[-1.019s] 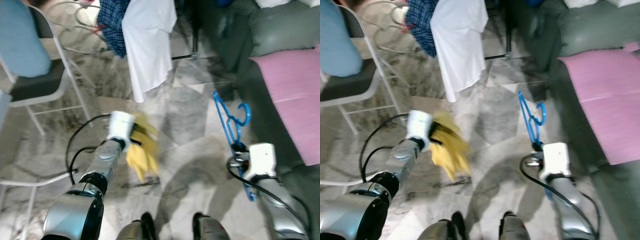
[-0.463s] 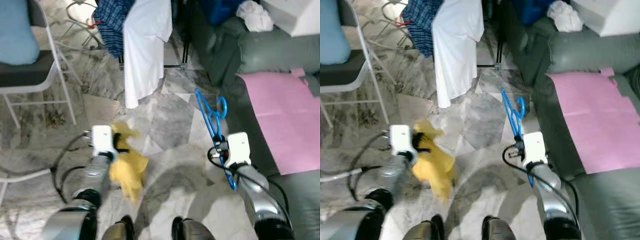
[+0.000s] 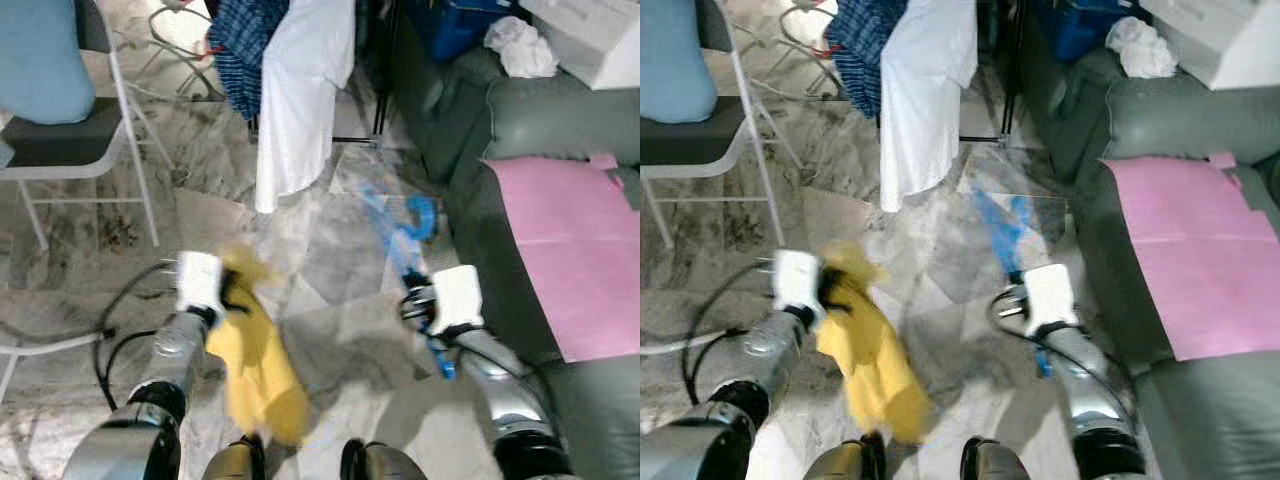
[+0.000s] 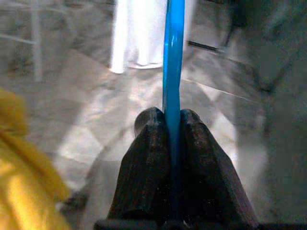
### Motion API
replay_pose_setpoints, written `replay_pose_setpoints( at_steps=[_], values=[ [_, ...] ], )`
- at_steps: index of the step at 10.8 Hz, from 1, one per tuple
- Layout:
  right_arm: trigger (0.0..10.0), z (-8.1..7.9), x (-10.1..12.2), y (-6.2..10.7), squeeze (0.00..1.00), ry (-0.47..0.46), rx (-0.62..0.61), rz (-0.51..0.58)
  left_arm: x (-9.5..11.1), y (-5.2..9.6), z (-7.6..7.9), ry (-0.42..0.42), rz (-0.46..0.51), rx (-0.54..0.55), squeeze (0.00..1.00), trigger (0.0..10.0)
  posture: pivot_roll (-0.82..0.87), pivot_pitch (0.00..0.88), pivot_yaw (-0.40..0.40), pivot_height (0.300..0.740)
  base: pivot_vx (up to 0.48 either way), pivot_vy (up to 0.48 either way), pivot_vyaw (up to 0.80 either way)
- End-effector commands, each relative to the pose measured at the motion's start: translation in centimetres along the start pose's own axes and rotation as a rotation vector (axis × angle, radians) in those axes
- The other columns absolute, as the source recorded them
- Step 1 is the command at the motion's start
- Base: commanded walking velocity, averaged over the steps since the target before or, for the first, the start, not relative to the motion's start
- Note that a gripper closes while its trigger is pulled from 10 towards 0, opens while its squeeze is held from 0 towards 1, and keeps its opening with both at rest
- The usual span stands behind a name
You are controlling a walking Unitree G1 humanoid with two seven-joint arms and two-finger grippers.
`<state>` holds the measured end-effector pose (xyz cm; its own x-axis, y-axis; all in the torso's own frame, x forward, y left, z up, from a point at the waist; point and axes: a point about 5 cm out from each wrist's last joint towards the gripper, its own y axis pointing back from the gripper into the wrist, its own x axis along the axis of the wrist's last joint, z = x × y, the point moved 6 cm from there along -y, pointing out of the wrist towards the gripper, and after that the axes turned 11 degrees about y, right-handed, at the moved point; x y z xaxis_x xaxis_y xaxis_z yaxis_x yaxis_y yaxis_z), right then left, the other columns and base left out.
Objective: Hang hanger
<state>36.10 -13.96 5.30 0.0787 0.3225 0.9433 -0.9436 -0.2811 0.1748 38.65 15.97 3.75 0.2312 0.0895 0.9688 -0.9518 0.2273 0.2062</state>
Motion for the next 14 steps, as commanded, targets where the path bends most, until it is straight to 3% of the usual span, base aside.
replay_pose_setpoints(
  at_steps=[1, 2, 3, 4, 5, 7, 11, 14],
  values=[
    [10.0, -0.2, 0.1, 0.0, 0.0, 0.022, 0.018, 0.009, 1.3, -0.3, 0.8, -0.044, 0.038, -0.065, 0.0, 10.0, -0.11, 0.136, -0.055, 0.74, 0.0, 0.0, 0.0],
    [10.0, -0.3, 2.1, 0.2, 0.0, 0.117, 0.104, 0.091, 5.7, -1.0, 3.4, -0.157, 0.117, -0.309, 0.0, 10.0, -0.12, 0.147, -0.035, 0.74, 0.0, 0.0, 0.0],
    [10.0, 0.7, 2.6, 1.1, 0.0, 0.185, 0.153, 0.108, 8.9, -1.0, 4.3, -0.295, 0.185, -0.414, 0.0, 10.0, -0.13, 0.16, -0.023, 0.74, 0.0, 0.0, 0.0],
    [10.0, 1.8, 2.4, 2.2, 0.0, 0.242, 0.195, 0.096, 10.8, -0.6, 5.2, -0.446, 0.213, -0.518, 0.0, 10.0, -0.13, 0.168, -0.016, 0.74, 0.0, 0.0, 0.0],
    [10.0, 2.6, 2.1, 3.1, 0.0, 0.281, 0.236, 0.079, 11.2, 0.2, 6.0, -0.634, 0.203, -0.633, 0.0, 10.0, -0.14, 0.182, 0.003, 0.74, 0.0, 0.0, 0.0],
    [10.0, 2.3, 1.3, 4.4, 0.0, 0.293, 0.316, 0.046, 12.6, 0.3, 5.9, -0.785, 0.211, -0.661, 0.0, 10.0, -0.15, 0.195, 0.022, 0.74, 0.0, 0.0, 0.0],
    [10.0, 0.6, 0.1, 7.4, 0.0, 0.287, 0.481, -0.02, 14.4, -0.5, 5.6, -0.858, 0.239, -0.586, 0.0, 10.0, -0.17, 0.215, 0.056, 0.74, 0.0, 0.0, 0.0],
    [10.0, 1.4, 0.5, 9.0, 0.0, 0.29, 0.516, -0.041, 14.1, -0.7, 5.8, -0.909, 0.221, -0.592, 0.0, 10.0, -0.18, 0.225, 0.065, 0.74, 0.0, 0.0, 0.0]
  ],
)
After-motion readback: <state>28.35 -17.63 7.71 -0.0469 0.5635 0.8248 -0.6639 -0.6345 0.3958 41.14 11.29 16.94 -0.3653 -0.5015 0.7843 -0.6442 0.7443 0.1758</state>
